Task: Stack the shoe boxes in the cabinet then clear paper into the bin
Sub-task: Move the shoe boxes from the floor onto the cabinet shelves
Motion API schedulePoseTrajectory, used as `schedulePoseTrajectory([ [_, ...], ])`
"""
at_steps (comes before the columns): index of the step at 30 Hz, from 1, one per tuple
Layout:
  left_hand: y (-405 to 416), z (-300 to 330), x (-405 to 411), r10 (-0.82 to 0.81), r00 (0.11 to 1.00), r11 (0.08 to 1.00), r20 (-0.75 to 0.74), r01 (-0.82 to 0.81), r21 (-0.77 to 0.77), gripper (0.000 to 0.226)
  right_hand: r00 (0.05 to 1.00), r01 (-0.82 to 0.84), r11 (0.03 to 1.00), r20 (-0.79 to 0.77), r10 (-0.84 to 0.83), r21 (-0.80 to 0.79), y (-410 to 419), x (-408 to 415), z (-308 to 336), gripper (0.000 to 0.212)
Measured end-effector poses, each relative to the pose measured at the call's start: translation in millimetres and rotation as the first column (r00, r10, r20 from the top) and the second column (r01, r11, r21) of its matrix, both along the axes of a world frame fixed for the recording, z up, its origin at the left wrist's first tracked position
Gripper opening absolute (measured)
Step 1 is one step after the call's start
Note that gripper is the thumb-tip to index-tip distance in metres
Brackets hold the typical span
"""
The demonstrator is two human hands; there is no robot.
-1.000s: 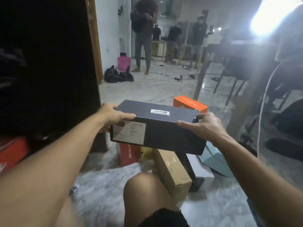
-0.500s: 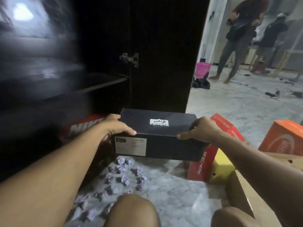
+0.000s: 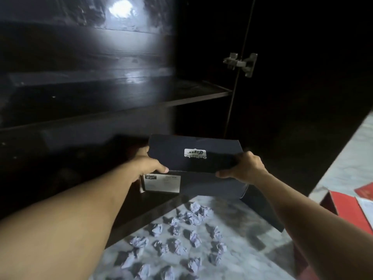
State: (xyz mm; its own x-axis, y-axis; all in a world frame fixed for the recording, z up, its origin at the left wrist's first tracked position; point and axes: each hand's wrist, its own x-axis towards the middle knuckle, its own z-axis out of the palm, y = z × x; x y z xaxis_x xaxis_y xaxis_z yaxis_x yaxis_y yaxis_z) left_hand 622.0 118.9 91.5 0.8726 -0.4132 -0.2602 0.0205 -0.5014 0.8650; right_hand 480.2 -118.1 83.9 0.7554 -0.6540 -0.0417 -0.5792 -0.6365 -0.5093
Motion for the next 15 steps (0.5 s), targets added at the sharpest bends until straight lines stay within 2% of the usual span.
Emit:
schedulePoseTrajectory([
  [2, 1.8, -7.8, 17.0, 0.060, 0.998, 0.998, 0.014, -0.060, 0.004, 0.089, 0.999, -0.043, 0.999, 0.033, 0.043, 0.015, -3.2, 28.5, -9.3, 0.083],
  [7, 7.5, -25.0, 55.8, 0.165, 0.984, 0.986, 0.064, -0.166, 0.024, 0.086, 0.992, -0.110, 0.992, 0.063, 0.107, 0.056, -7.5, 92.5, -32.5, 0.080],
  [11, 9.4, -46.0, 86.1, 0.217, 0.974, 0.975, 0.068, -0.219, 0.039, 0.100, 0.982, -0.174, 0.982, 0.084, 0.168, 0.073, -11.5, 132.5, -46.7, 0.078],
  [15, 5.1, -67.7, 108.2, 0.257, 0.961, 0.965, 0.105, -0.261, 0.026, 0.093, 0.974, -0.226, 0.973, 0.039, 0.224, 0.048, -19.8, 163.4, -59.0, 0.074],
])
